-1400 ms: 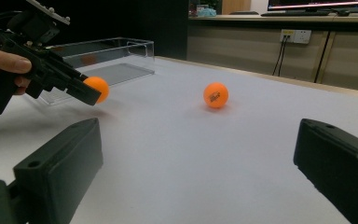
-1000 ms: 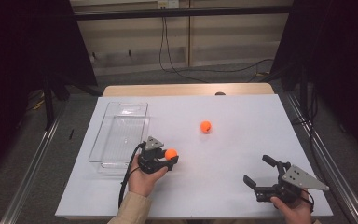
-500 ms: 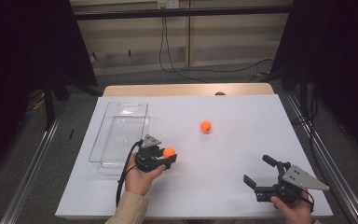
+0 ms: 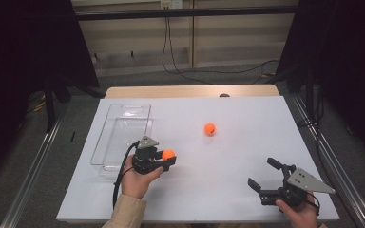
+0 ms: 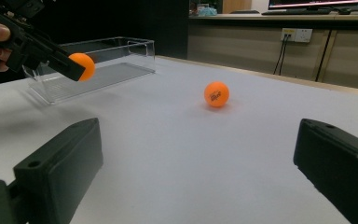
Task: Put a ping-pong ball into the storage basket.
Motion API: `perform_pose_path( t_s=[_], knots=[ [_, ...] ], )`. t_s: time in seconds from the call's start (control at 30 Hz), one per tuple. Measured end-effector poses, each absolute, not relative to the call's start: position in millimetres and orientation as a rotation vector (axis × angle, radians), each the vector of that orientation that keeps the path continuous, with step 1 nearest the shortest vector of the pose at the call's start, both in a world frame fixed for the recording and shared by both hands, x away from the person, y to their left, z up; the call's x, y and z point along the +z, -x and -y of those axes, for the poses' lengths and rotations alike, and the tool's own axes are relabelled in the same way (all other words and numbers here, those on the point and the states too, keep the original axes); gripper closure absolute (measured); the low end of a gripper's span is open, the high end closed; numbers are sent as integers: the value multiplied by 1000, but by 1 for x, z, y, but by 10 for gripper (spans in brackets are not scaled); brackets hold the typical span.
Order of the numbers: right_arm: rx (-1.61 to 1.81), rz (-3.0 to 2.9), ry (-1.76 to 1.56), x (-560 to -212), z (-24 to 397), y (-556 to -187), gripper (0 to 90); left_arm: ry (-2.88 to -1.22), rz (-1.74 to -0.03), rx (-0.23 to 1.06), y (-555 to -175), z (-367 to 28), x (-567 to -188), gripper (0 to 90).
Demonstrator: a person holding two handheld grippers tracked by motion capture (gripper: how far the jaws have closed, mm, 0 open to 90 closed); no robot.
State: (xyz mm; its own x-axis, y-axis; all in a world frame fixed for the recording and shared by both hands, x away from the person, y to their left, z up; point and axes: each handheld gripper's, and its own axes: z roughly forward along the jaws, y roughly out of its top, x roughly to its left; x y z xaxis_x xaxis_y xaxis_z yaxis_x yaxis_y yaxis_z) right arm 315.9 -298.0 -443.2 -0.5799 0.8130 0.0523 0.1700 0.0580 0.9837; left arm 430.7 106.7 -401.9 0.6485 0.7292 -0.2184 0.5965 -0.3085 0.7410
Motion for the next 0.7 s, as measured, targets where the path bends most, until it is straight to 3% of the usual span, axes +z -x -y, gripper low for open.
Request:
perform_pose_path(
  t_s=[0.7],
  knots=[
    [1563, -1792, -988, -443, 298, -316, 7, -2044, -1029, 194, -432, -113, -389, 511]
  ],
)
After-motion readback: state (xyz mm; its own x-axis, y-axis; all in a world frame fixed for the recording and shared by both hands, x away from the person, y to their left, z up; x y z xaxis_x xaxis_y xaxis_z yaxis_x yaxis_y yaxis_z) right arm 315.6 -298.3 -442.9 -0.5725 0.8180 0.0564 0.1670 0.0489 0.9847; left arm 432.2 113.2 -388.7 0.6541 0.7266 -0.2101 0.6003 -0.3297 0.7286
